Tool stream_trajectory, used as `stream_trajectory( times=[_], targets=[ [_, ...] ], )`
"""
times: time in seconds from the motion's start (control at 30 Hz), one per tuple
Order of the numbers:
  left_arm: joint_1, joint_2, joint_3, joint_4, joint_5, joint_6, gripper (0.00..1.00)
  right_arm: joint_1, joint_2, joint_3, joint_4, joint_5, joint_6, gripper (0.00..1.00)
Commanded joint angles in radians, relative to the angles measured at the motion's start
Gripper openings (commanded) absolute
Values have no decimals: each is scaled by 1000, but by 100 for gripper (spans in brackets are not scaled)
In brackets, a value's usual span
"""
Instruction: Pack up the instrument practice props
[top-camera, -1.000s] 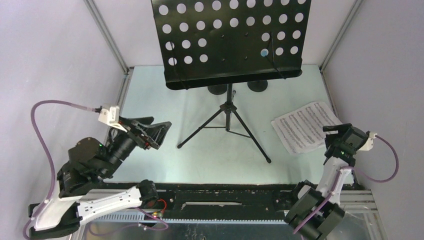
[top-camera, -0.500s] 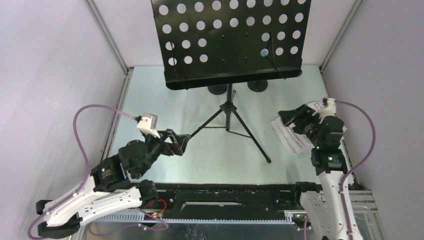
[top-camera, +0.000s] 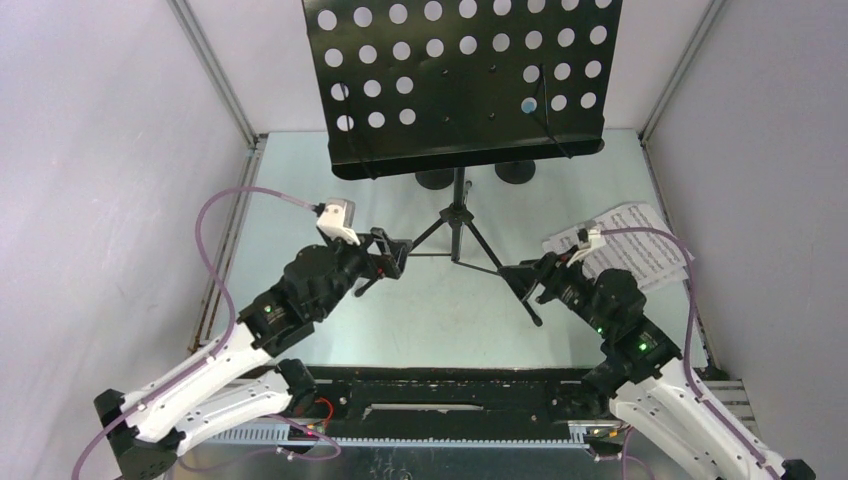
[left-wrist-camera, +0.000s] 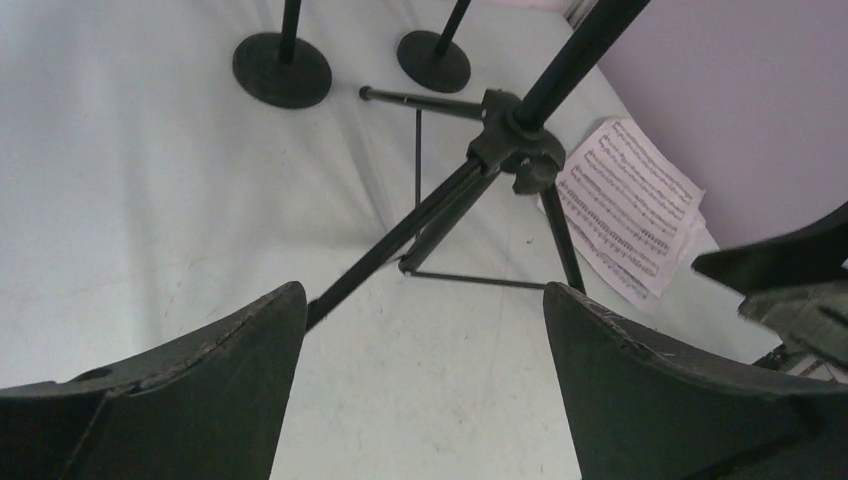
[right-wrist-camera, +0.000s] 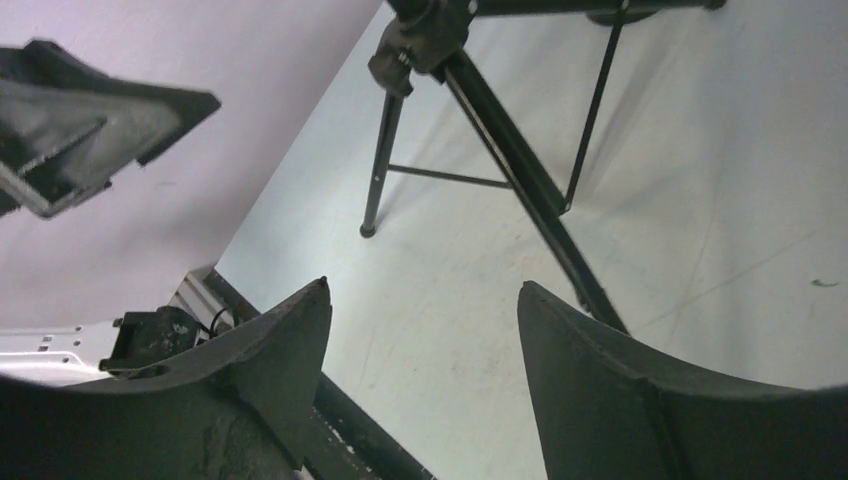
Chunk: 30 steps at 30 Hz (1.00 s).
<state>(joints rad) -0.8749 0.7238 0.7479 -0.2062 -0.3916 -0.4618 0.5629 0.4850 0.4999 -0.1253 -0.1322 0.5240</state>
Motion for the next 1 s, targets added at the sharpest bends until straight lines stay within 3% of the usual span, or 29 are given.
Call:
stream_trajectory(
  times=[0.0, 0.1, 0.23, 0.47, 0.63, 0.97],
  targets=[
    [71, 59, -14, 195, 128, 64, 95, 127, 8, -27, 55, 184, 66, 74],
    [115, 116, -41, 229, 162, 70, 92, 187, 49, -27, 32, 299, 140, 69],
    [145, 182, -76, 305, 215, 90, 91, 207, 126, -27, 50, 332, 242, 69],
    [145, 283, -131, 421, 268, 165, 92, 211, 305, -27, 139, 267, 374, 61],
    [149, 355, -128, 430, 250, 245, 91, 211, 362, -27, 176, 237, 380, 61],
    [165, 560, -38, 428, 444, 340, 73, 162, 435, -27, 158, 216, 412, 57]
  ],
)
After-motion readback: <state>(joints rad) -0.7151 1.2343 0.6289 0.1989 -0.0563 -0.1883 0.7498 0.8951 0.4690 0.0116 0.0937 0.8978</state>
